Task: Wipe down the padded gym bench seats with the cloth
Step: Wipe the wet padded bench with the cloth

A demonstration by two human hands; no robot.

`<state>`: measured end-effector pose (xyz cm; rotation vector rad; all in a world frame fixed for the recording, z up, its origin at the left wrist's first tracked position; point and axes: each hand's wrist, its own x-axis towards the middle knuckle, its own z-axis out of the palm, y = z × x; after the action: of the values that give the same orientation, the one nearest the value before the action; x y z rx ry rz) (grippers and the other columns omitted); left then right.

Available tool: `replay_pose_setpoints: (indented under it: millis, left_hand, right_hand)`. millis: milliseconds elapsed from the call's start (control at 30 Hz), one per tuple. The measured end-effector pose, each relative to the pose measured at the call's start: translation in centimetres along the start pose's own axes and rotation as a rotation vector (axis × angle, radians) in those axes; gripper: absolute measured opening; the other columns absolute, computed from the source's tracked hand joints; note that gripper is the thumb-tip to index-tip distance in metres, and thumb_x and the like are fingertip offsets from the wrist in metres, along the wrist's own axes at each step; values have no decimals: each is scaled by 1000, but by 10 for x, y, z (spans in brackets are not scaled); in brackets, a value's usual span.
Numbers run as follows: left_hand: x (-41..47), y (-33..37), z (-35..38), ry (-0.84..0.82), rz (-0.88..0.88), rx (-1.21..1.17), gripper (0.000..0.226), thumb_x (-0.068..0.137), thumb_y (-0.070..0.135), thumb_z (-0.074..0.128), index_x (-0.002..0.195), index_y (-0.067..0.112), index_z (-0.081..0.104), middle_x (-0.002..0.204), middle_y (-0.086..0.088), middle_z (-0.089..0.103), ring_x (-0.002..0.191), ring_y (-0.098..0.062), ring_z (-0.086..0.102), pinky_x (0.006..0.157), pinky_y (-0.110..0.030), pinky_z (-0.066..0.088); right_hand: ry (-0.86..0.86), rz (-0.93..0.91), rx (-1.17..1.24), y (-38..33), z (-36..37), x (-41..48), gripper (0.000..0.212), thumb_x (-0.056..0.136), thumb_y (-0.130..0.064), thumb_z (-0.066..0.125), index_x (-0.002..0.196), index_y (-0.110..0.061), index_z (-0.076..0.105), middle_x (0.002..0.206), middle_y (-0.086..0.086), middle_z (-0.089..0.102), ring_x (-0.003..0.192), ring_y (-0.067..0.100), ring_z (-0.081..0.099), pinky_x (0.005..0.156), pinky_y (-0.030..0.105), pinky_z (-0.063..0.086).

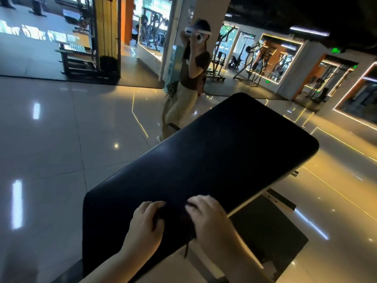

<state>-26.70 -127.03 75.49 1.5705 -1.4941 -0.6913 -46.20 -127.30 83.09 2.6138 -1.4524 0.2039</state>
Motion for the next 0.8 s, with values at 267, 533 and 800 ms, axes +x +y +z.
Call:
replay_pose_setpoints:
  millis: [267, 533, 800]
  left_hand:
    - [6, 32, 31, 87, 125, 135, 42, 102, 34, 43, 142, 24, 51, 142, 11, 42, 134, -6, 29, 116, -27, 22]
    - [-6, 39, 42, 93, 122, 139, 51, 102, 34, 36, 151, 21, 39, 152, 9, 31, 141, -3, 18, 120, -26, 17]
    - [-9, 52, 56, 156, 35, 102, 49, 103, 25, 43, 151, 17, 38, 154, 4, 30, 143, -8, 19, 121, -30, 18]
  right_hand:
    - [108, 177, -81, -5, 0, 33, 58, 82, -8, 61, 140, -13, 56, 147, 8, 54, 140, 28, 46, 111, 41, 35]
    - [64, 170, -61, 52, -35, 0, 71, 87, -24, 72, 151, -19, 43, 155, 1, 37, 146, 23, 33, 115, 40, 40]
    - [233, 209, -75, 46, -33, 26, 49, 91, -5, 43, 137, -5, 59, 144, 11, 54, 136, 32, 49, 107, 44, 47]
